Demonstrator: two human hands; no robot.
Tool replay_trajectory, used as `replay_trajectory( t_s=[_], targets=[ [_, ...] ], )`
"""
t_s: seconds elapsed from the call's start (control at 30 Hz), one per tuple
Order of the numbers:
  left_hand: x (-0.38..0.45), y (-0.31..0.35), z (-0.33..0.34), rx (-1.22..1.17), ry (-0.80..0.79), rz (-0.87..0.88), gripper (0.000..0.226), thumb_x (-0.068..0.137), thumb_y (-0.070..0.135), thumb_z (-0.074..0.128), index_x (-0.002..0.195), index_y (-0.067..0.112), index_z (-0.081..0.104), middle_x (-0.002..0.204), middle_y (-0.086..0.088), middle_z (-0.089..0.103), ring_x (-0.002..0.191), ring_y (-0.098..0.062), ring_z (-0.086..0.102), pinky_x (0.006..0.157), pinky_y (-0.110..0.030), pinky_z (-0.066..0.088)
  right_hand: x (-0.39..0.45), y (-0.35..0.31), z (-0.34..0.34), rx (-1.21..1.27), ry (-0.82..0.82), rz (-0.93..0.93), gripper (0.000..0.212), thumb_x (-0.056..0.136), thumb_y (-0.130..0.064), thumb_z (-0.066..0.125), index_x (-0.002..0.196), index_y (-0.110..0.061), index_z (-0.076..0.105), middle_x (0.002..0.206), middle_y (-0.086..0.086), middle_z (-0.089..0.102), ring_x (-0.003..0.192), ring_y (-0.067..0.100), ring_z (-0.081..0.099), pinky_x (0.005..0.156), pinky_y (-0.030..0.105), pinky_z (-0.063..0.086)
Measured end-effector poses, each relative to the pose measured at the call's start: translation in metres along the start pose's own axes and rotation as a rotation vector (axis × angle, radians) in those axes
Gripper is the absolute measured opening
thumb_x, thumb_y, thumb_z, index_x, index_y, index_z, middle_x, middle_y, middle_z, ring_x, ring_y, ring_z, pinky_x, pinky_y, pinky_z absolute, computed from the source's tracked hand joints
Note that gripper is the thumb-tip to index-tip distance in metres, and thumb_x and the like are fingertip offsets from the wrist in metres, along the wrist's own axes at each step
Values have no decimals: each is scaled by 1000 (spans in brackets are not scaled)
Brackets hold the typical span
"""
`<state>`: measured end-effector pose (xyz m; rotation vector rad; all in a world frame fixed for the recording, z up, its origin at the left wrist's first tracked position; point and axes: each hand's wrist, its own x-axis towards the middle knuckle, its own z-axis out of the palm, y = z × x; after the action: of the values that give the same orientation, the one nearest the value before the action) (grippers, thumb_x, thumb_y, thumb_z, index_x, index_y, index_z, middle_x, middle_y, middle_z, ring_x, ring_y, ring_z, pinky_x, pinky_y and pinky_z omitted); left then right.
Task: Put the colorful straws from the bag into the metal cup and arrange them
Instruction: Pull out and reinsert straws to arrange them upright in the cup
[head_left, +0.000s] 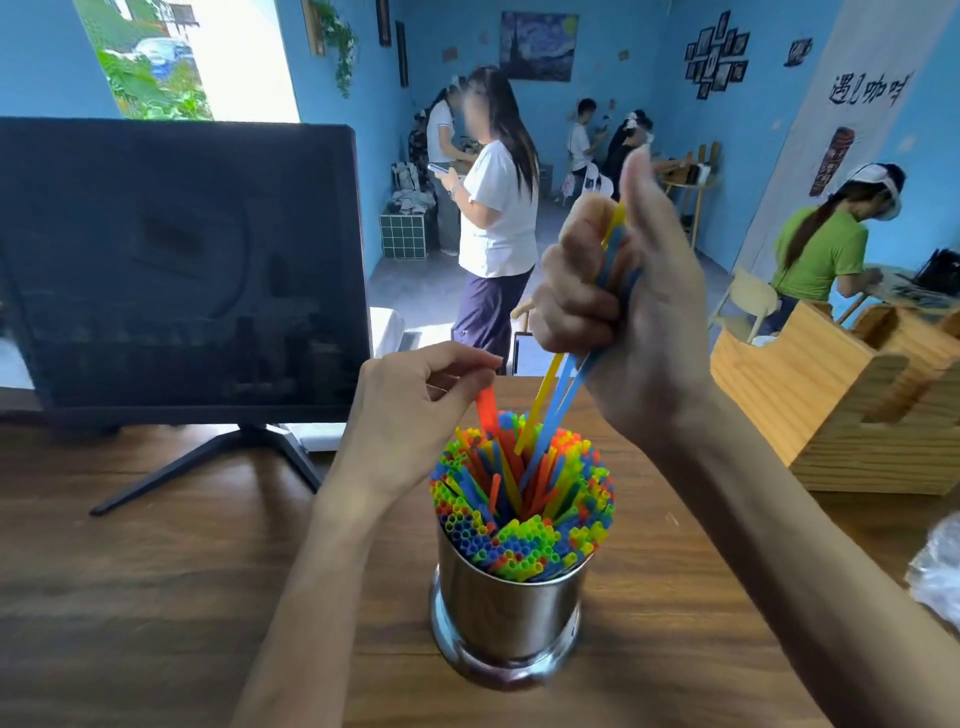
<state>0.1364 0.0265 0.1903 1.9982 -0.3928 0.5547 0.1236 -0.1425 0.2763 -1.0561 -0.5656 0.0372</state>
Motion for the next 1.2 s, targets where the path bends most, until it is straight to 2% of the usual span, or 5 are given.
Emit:
replay_trajectory(
  t_s=[0.37, 0.57, 0.8, 0.97, 1.2],
  targets=[
    [0, -1, 0, 7, 22, 58, 15, 94, 15, 73, 101, 26, 81, 81, 22, 76, 79, 4, 73, 76, -12, 55, -12, 55, -20, -656, 14, 140, 24, 95, 6, 38, 99, -9, 55, 60, 6, 48, 60, 23, 46, 61, 32, 43],
    [6, -4, -6, -41, 64, 28, 8, 84, 26, 83, 90, 30, 82, 75, 22, 75, 71, 3, 72, 70, -11, 53, -31, 57, -56, -1378, -304, 70, 59, 96, -40, 63, 140, -47, 26, 118, -12, 46, 119, 13, 45, 98, 41, 32],
    [27, 23, -31, -102, 158, 177, 12, 86, 35, 79, 88, 47, 79, 80, 19, 77, 72, -7, 74, 74, -35, 62, -13, 55, -57, -858, -210, 242, 45, 101, -53, 50, 140, -31, 55, 131, -11, 66, 126, 5, 59, 112, 37, 44],
    [49, 50, -63, -218, 315, 236, 7, 89, 31, 78, 92, 37, 79, 83, 13, 79, 74, -11, 76, 68, -26, 61, -5, 52, -54, -779, -194, 95, 34, 107, -28, 48, 116, -4, 70, 91, 9, 75, 90, 12, 71, 82, 21, 52],
    [38, 31, -60, -442, 540, 103, 7, 89, 28, 78, 96, 25, 80, 85, 1, 80, 76, -18, 75, 69, -28, 61, -10, 38, -66, -402, -161, 145, 34, 89, -39, 65, 118, -22, 72, 80, 8, 71, 62, 17, 66, 51, 21, 46]
  ],
)
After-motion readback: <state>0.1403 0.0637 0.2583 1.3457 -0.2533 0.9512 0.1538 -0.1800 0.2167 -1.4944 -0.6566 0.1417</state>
